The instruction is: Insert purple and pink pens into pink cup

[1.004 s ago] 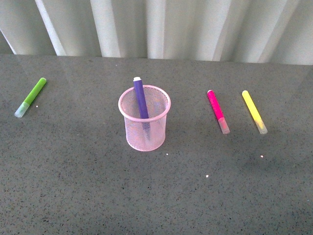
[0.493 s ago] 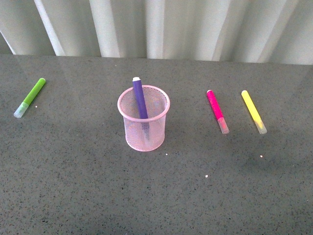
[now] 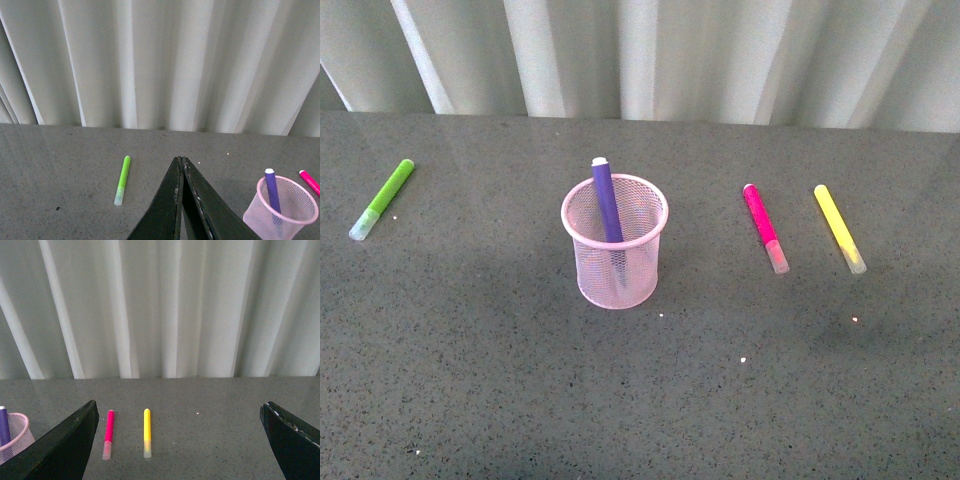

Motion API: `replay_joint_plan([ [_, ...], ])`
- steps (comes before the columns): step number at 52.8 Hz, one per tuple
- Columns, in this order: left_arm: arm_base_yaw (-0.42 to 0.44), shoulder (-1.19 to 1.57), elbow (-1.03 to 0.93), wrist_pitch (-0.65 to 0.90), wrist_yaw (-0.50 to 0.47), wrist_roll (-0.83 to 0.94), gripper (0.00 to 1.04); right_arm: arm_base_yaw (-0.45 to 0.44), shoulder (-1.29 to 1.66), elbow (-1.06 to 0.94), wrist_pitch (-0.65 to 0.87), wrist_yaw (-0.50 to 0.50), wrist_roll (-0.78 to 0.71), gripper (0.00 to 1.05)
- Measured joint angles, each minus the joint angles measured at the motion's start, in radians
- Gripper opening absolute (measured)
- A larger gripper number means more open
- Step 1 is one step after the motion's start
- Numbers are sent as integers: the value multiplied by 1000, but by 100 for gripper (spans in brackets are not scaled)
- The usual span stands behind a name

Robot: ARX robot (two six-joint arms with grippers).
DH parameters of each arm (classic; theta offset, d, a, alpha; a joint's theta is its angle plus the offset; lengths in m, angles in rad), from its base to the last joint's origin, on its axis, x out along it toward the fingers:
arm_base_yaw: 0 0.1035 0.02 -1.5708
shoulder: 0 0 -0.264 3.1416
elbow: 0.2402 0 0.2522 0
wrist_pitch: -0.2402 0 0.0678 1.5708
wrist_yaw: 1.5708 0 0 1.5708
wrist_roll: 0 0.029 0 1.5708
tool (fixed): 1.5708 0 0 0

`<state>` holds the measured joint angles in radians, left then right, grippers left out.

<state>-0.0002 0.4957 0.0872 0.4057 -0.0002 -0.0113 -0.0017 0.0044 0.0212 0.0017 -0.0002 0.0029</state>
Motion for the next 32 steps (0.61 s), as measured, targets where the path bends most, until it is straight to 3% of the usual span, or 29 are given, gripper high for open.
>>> replay_joint_plan([
  [32, 0, -238, -77, -143, 0, 4, 4, 0, 0, 0, 0, 0, 0, 98],
])
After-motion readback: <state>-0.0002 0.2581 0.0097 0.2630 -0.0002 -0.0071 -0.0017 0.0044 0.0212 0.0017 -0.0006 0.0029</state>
